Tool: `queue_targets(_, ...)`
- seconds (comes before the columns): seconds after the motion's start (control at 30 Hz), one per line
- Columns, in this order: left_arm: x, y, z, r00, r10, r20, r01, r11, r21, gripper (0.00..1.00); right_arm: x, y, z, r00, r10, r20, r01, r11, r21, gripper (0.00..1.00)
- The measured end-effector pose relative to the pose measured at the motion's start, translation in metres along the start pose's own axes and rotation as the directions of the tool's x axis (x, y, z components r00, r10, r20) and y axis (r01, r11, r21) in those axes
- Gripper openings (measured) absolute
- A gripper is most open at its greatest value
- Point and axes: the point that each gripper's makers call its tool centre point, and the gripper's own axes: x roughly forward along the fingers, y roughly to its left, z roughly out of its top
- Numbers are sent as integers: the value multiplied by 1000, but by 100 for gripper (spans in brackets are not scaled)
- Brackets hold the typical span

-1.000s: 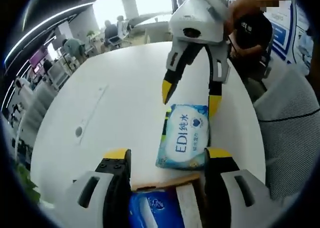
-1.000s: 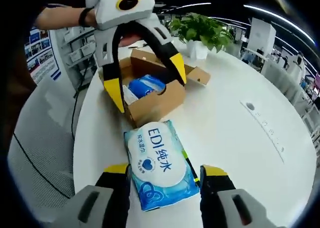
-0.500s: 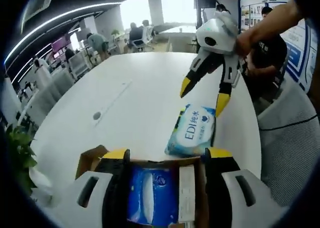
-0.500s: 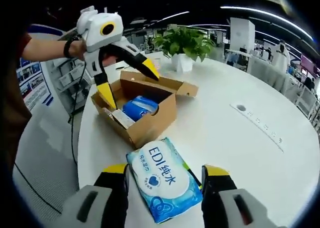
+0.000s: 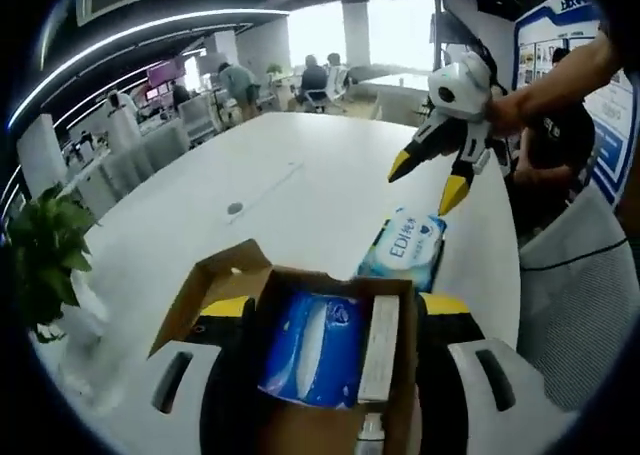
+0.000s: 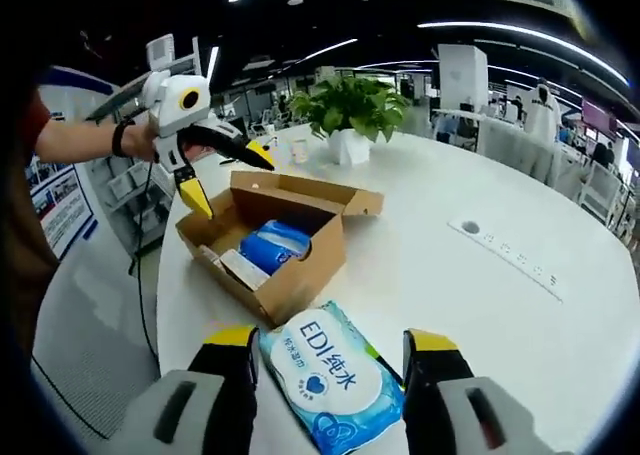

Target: Operate the shoe box by opening the lid, removing the specified soft item, and placing it in the target area until the item is outside and the box remains undamaged.

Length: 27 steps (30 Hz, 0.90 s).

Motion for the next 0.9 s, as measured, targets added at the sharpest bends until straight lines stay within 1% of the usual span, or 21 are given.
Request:
queue_targets(0.07,-6,4,-2,1000,12,11,-12,1000,-23,64,1,2,3,1000,2,11,-2,1000,11,56)
queue_targets(0.23,-22,11,-12,999,42,18,-41,998,-38,65,4,9,6,1000,1,22,-1,1000,14,56)
queue_targets(0.33,-33,16,-15,997,66,43,-63,995,-73,65,6,12,8,1000,2,29,-3,1000,22,56)
queue_targets(0.43,-41,20,-21,995,84,45,-80,993,-90,65,7,16,9,999,5,34,-6,1000,29,56)
queue_targets(0.7,-63,27,-36,989,130,65,-120,983,-138,65,11,26,12,999,0,47,-2,999,36,56)
queue_targets(0.77,-69,29,-38,987,144,77,-131,979,-156,65,12,28,11,999,2,47,-4,999,44,56)
queue_targets(0.9,-78,30,-46,983,163,80,-148,975,-168,65,13,33,10,999,-1,50,-2,999,53,56)
